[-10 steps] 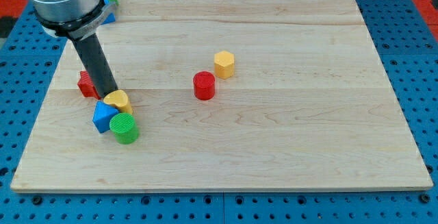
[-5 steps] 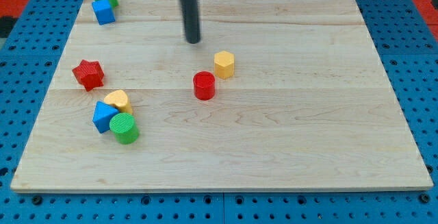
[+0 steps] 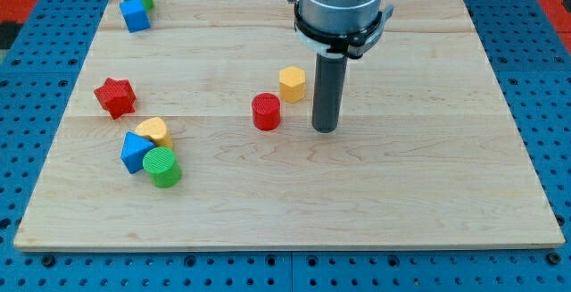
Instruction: Slide the red circle closer to the blue cube
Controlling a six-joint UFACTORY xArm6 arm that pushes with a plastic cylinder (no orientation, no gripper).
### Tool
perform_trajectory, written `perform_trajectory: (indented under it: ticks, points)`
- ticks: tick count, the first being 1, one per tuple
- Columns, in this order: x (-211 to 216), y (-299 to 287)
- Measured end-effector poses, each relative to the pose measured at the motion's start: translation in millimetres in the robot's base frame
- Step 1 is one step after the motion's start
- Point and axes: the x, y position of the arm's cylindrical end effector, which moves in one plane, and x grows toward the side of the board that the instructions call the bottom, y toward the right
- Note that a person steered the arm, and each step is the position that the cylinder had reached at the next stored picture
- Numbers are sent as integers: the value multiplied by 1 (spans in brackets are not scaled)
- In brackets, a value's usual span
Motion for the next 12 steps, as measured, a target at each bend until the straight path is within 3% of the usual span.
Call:
perform_trajectory:
  ticks: [2, 7, 8, 10, 12]
  points:
    - [-6, -45]
    - [-76, -171]
    - [-92, -179]
    - [-99, -139]
    - [-119, -148]
